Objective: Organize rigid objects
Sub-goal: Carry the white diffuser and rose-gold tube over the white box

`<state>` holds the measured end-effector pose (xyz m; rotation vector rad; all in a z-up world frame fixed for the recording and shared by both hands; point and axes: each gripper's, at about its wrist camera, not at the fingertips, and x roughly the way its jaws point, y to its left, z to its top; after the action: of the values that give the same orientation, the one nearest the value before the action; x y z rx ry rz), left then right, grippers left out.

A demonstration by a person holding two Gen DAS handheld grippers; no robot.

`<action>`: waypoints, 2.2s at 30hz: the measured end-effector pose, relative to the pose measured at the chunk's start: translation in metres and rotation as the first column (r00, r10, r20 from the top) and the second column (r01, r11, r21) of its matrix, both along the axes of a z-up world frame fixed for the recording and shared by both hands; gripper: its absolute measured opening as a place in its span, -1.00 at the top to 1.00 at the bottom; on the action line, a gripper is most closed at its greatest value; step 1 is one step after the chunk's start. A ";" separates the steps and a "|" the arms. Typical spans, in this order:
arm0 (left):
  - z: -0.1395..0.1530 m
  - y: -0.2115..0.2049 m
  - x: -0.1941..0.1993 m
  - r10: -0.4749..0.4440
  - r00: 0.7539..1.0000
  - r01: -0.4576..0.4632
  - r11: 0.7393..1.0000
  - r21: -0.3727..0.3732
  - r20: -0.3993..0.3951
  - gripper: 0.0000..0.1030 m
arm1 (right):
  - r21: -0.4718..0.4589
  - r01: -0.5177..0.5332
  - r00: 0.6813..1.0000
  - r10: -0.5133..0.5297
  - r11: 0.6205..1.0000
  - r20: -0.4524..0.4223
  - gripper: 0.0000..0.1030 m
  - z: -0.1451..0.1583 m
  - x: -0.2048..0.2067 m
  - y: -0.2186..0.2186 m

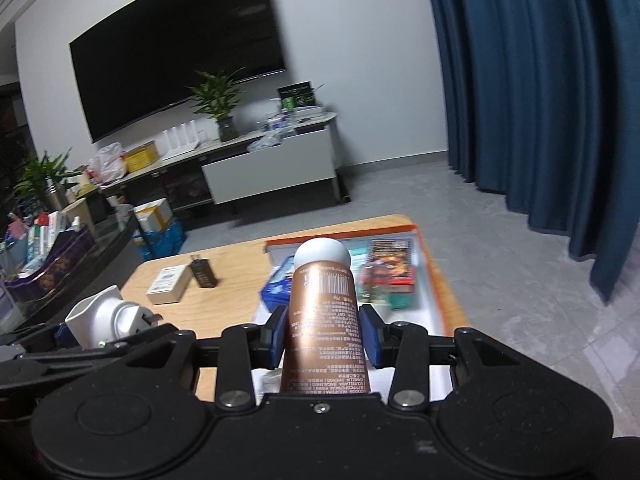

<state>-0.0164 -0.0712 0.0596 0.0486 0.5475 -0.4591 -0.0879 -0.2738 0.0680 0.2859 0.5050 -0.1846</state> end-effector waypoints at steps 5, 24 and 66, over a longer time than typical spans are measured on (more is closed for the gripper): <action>-0.006 -0.018 -0.007 -0.056 0.998 0.056 0.998 0.021 0.006 -0.69 | -0.014 0.035 0.999 -0.035 0.999 -0.008 0.07 -0.002 -0.006 -0.009; -0.014 -0.040 -0.004 -0.087 0.996 0.087 0.996 0.031 -0.011 -0.69 | -0.026 0.059 0.997 -0.060 0.998 -0.050 0.07 -0.016 0.000 -0.019; -0.023 -0.054 0.025 -0.054 0.995 0.055 0.998 0.004 -0.084 -0.69 | -0.022 0.063 0.990 -0.066 0.998 -0.128 0.07 -0.041 0.037 -0.032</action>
<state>0.0090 -0.1256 0.0368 0.0503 0.6312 -0.5145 -0.0513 -0.3057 0.0267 0.2743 0.6217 -0.2715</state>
